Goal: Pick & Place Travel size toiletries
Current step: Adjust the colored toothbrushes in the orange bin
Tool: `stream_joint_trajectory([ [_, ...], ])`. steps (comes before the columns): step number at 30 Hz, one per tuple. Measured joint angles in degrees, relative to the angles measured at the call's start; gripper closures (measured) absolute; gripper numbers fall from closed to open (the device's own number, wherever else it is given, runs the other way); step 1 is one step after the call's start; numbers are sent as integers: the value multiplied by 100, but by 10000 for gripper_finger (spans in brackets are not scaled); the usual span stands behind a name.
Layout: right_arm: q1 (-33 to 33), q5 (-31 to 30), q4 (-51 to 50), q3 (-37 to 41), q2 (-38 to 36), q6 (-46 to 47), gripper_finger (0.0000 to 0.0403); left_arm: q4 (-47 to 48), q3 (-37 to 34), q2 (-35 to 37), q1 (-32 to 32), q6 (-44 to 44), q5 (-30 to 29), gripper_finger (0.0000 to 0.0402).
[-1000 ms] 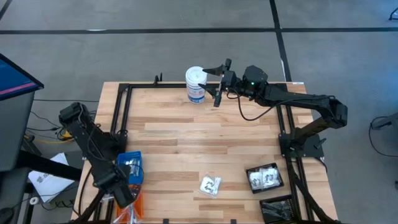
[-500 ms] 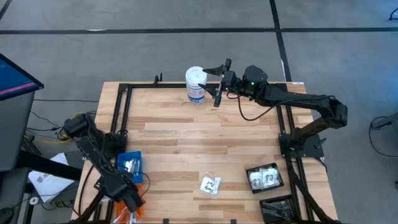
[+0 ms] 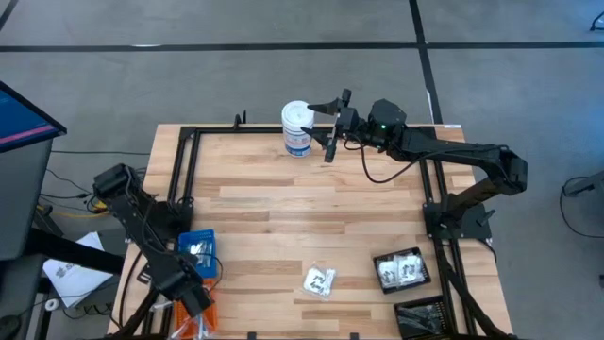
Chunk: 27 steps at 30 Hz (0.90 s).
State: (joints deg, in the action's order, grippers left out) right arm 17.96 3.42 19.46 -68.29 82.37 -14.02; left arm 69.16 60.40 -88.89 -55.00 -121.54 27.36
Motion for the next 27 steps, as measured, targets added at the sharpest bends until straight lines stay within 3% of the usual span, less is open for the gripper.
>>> stream_joint_trajectory([
  [13, 0, 0, -17, 0, 0, -1, 132, -39, -7, -438, -16, 951, 31, 401],
  [21, 0, -2, -15, 0, 0, 0, 132, -71, -18, -645, -101, 1492, 828, 401],
  [27, 0, 0, -17, 0, 0, 0, 132, -414, -18, -651, -132, 1522, 1011, 401],
])
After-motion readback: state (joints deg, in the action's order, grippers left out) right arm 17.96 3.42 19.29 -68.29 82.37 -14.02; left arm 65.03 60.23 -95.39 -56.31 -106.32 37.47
